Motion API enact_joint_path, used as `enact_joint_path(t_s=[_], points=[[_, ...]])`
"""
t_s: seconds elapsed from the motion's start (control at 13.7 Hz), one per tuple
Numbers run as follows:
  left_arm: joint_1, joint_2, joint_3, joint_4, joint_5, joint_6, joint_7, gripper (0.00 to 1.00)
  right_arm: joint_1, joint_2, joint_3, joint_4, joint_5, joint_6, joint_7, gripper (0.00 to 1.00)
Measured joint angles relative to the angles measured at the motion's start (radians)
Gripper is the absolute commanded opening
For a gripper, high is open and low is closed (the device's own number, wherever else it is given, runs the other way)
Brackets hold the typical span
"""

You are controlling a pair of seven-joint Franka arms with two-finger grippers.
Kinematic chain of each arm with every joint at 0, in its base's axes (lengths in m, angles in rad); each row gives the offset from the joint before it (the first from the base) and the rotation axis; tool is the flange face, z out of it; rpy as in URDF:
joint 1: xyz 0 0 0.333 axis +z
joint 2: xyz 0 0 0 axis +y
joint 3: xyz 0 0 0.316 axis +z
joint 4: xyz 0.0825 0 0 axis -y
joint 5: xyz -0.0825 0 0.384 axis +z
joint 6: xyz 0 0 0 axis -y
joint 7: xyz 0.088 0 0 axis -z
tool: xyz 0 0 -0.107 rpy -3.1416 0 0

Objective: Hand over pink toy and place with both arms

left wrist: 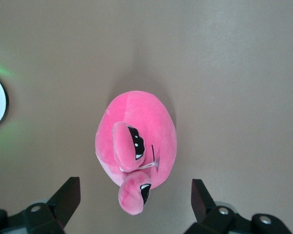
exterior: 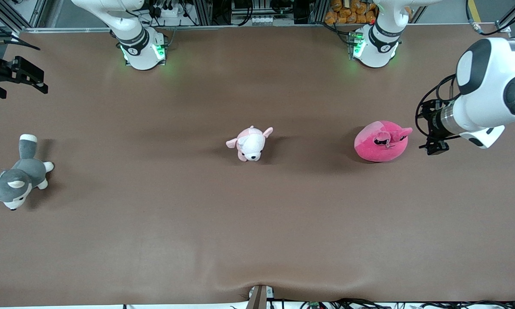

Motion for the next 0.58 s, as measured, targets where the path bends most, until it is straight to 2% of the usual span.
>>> enact_joint_path(t_s=[0.29,0.58], points=[[0.001,-0.038,0.000,-0.119,-0.001,0.123,-0.022,1.00,0.000,0.000,0.000,0.000,0.000,0.000,0.000,1.00],[0.001,-0.053,0.000,-0.192,-0.012,0.212,-0.035,1.00,0.000,0.000,-0.001,0.000,-0.001,0.001,0.000,1.00]])
